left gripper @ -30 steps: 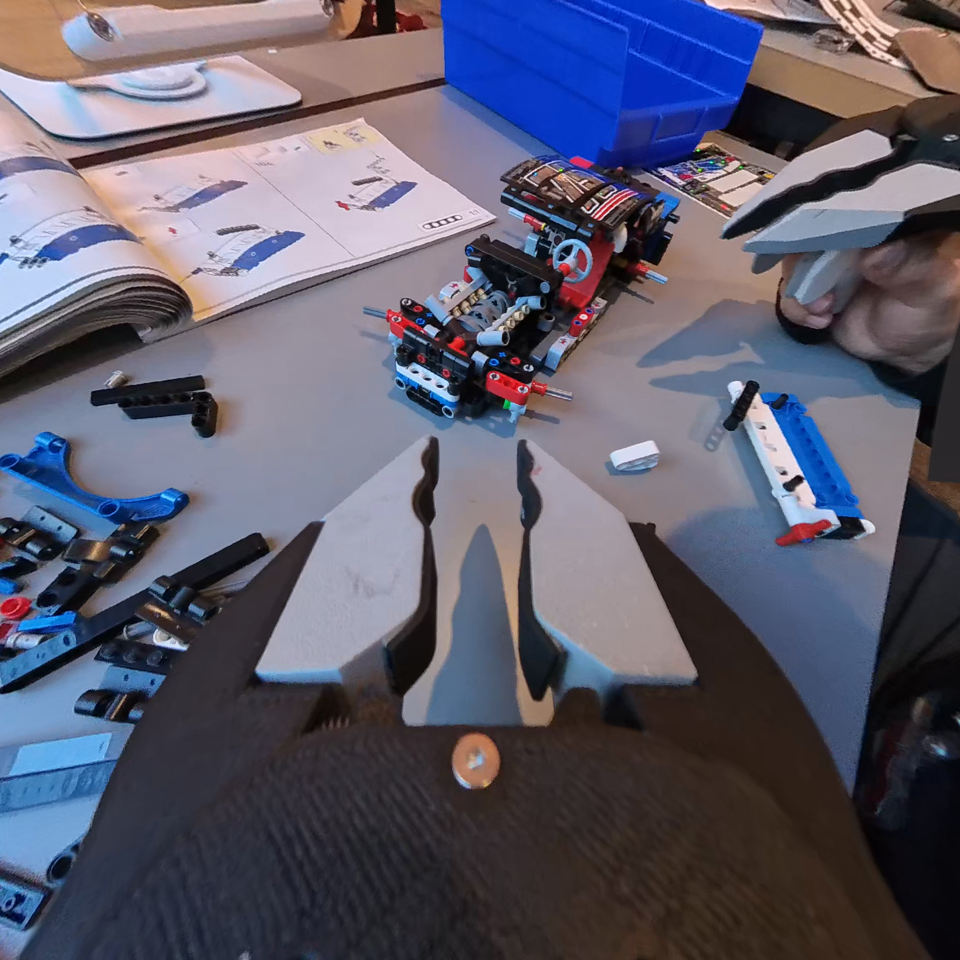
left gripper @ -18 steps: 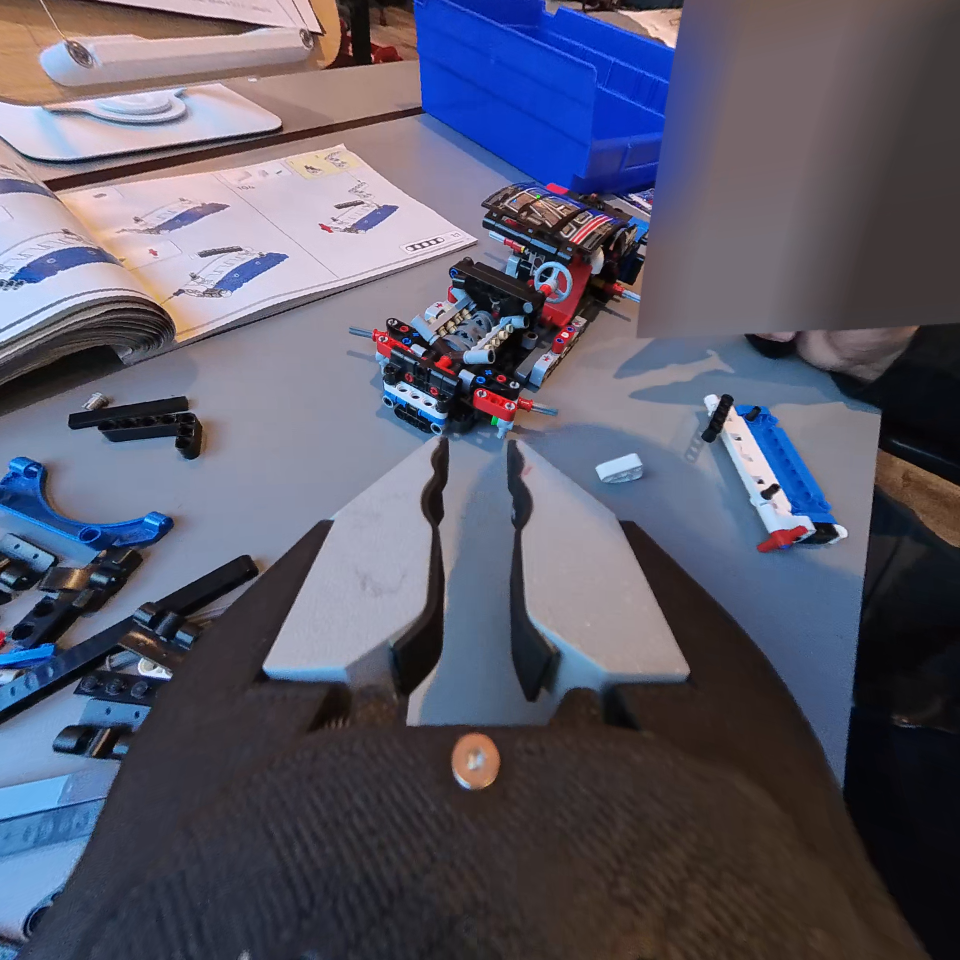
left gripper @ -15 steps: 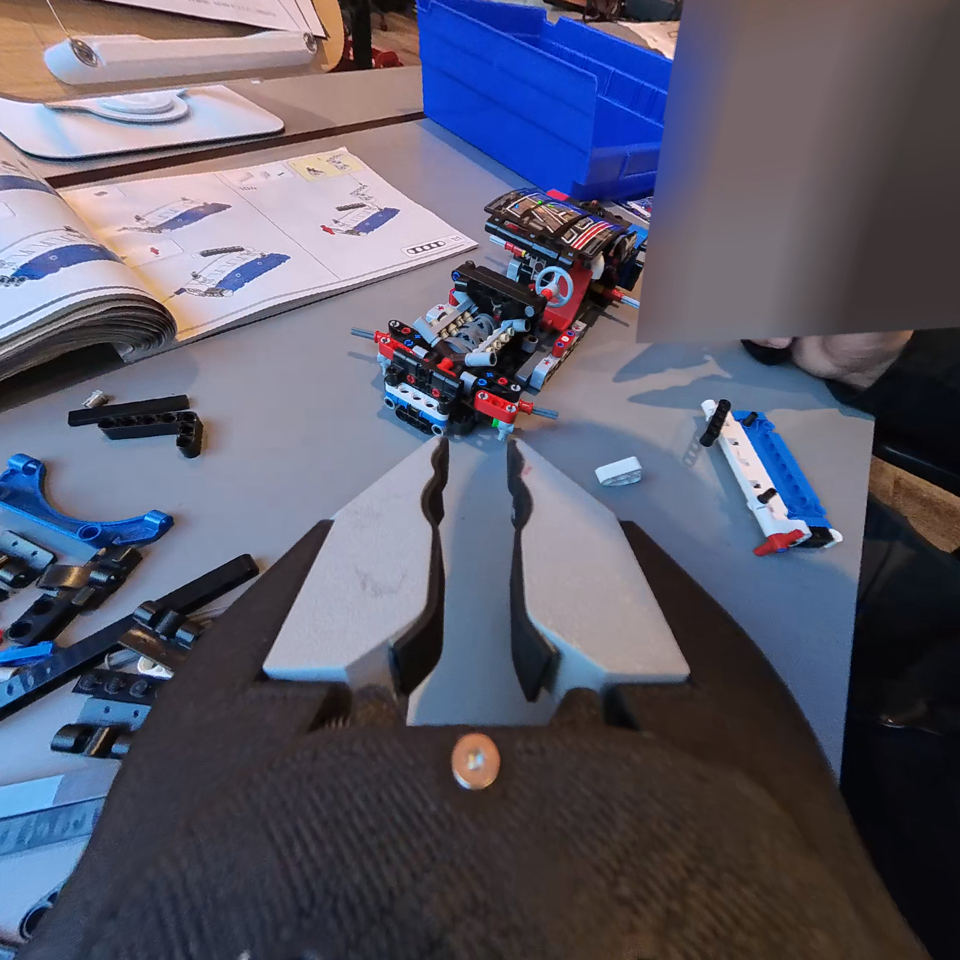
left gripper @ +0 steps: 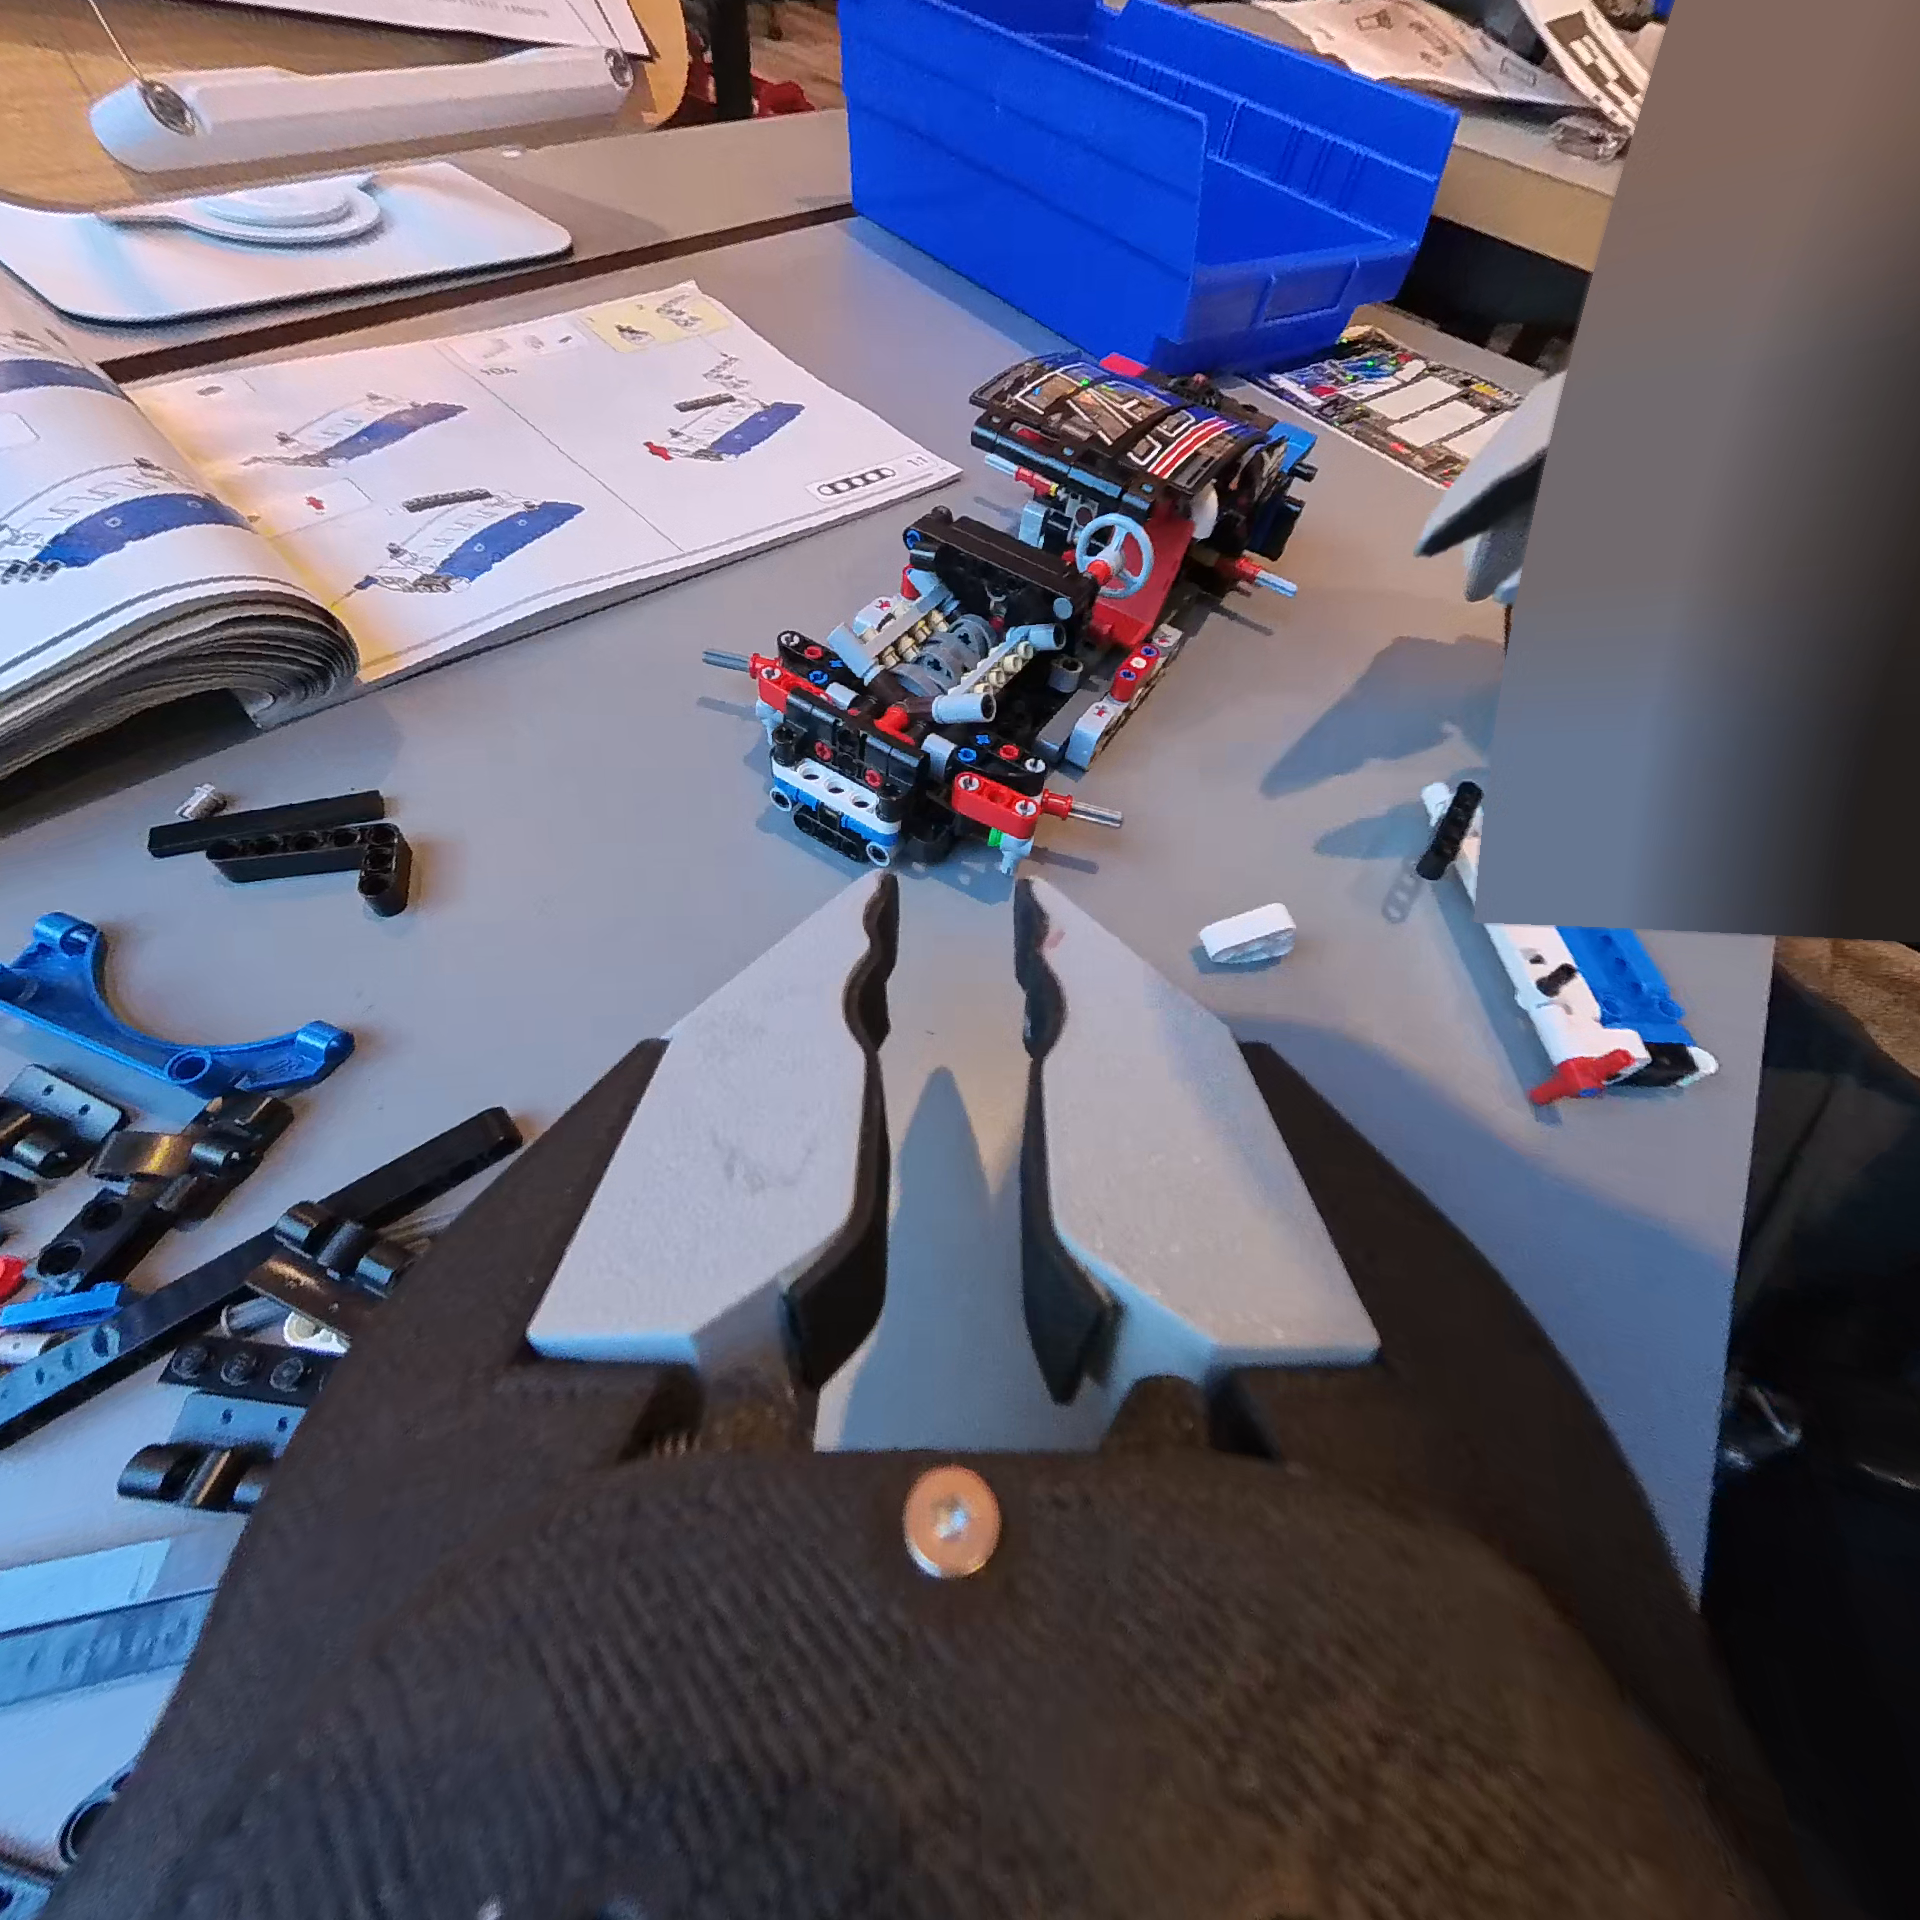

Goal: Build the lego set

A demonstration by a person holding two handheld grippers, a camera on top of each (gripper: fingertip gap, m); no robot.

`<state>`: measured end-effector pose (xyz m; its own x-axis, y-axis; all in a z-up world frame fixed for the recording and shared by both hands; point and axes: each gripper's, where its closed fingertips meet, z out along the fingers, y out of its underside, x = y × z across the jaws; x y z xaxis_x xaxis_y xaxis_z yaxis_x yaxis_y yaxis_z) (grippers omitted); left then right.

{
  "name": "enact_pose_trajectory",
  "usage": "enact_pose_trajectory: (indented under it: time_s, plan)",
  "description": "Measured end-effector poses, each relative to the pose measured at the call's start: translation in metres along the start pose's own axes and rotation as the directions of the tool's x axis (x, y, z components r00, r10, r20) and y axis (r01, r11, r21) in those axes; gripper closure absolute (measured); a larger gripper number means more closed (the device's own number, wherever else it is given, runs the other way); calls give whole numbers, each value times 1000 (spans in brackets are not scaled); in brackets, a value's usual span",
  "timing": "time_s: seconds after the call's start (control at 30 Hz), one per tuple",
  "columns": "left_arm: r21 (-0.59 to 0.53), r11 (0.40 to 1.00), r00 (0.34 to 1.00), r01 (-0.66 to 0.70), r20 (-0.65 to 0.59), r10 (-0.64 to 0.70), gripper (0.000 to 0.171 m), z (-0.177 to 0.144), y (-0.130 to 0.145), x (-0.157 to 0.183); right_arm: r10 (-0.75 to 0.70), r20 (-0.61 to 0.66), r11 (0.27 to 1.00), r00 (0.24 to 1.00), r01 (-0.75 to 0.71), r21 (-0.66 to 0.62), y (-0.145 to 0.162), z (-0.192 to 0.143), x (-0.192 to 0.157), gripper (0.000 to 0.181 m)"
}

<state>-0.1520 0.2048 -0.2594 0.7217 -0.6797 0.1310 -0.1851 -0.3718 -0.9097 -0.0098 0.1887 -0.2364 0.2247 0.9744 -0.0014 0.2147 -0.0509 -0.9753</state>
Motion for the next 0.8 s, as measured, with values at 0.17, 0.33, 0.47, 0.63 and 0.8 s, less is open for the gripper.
enact_pose_trajectory:
  time_s: [0.17,0.33,0.47,0.63,0.8]
  plan:
    - [-7,1000,1000,-3,-4,3,152,1,1,1,-1,-1,1000,1000,1,-5,0,3,0,164]
    - [-6,1000,1000,0,-4,0,152,0,1,1,23,3,1000,1000,-23,11,-2,3,1,164]
    - [-15,1000,1000,3,-5,-3,153,1,2,0,21,6,1000,1000,-21,16,-2,4,1,164]
    - [-17,1000,1000,16,-13,-16,153,2,2,0,35,11,999,999,-36,32,-5,3,1,165]
    - [-18,1000,1000,17,-25,-17,152,2,2,1,43,5,998,999,-44,35,-6,3,2,164]
